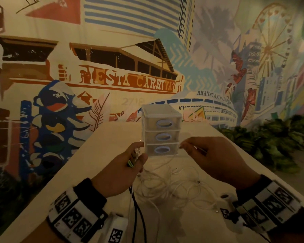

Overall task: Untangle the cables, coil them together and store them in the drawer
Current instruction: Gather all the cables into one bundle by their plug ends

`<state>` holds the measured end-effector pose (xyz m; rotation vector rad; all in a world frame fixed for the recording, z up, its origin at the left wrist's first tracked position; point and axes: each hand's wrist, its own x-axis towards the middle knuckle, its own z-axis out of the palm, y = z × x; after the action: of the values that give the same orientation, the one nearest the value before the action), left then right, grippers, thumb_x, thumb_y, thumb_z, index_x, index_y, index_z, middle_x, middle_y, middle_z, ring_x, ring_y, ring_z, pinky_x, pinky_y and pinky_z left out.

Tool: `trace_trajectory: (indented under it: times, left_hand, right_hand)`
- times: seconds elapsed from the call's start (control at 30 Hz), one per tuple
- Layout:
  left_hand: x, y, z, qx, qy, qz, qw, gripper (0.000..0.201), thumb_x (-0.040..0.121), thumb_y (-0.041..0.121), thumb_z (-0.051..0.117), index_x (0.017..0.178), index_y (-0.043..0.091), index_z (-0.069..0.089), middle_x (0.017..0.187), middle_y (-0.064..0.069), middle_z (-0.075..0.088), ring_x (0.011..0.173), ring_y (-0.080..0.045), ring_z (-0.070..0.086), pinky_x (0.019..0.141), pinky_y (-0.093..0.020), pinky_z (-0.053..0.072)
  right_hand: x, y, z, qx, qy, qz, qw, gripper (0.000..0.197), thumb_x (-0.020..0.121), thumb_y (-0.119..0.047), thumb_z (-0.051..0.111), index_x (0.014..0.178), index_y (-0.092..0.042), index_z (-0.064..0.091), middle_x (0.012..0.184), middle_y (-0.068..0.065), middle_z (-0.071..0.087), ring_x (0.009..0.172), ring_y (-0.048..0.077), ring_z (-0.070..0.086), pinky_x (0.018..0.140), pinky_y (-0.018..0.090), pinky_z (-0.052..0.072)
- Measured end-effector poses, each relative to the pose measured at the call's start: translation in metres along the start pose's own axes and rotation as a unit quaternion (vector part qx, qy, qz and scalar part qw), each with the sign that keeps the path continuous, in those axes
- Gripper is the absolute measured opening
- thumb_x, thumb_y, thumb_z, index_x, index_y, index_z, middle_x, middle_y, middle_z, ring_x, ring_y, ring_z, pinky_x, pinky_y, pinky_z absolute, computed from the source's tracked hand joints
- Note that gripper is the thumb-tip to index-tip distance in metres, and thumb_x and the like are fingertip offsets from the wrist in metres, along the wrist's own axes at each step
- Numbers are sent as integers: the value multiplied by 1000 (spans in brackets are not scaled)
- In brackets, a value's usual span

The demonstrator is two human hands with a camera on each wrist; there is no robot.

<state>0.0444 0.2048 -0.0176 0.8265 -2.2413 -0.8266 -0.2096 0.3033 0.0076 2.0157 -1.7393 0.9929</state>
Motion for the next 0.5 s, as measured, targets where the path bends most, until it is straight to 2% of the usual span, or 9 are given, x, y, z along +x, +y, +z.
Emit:
trace_trajectory:
  times: [0.13,0.23,0.33,0.37,0.4,0.47,0.5]
  left_hand:
    - [-5,12,4,-84,9,31,996,43,96,43,43,139,45,38,89,14,60,66,9,58,63,-14,44]
    - [-4,11,4,-96,1,31,995,49,93,48,43,141,52,34,98,13,59,65,6,56,67,-16,42]
    - [-6,10,4,-72,-38,33,996,42,93,52,42,135,59,37,98,10,64,66,-13,54,69,-23,48]
    - [-8,10,5,-70,-58,38,995,40,93,52,42,132,59,40,101,9,65,75,-20,57,72,-22,49]
    - [-11,12,8,-68,-78,39,994,39,93,53,42,131,58,42,108,9,64,89,-17,61,78,-21,48]
    - [-14,9,14,-64,-103,36,992,40,94,50,44,134,51,43,123,13,57,121,-9,54,87,-18,45]
    - [-14,8,17,-55,-103,33,993,42,95,48,46,137,46,44,129,14,55,127,-8,51,92,-18,45]
  right_hand:
    - [-9,8,6,-18,-33,21,999,32,99,-55,43,105,-44,72,74,-5,71,62,8,60,58,30,51]
    - [-15,5,9,-20,-46,22,998,32,99,-54,42,103,-43,72,73,-7,69,63,8,59,57,29,49]
    - [-16,2,10,-10,-54,24,998,36,99,-55,38,104,-43,71,76,-9,70,68,7,59,55,25,46]
    - [-15,1,11,-6,-50,25,998,38,98,-55,36,104,-42,71,77,-8,70,69,8,59,55,24,46]
    - [-14,-1,11,-1,-43,24,999,40,97,-57,35,103,-41,71,77,-5,71,68,9,60,56,26,49]
    - [-9,-5,10,12,-23,13,1000,50,96,-63,31,103,-37,72,80,0,72,68,14,63,61,37,54]
    - [-6,-8,8,19,-12,6,1000,54,95,-66,28,102,-35,72,79,1,72,67,14,63,60,39,53]
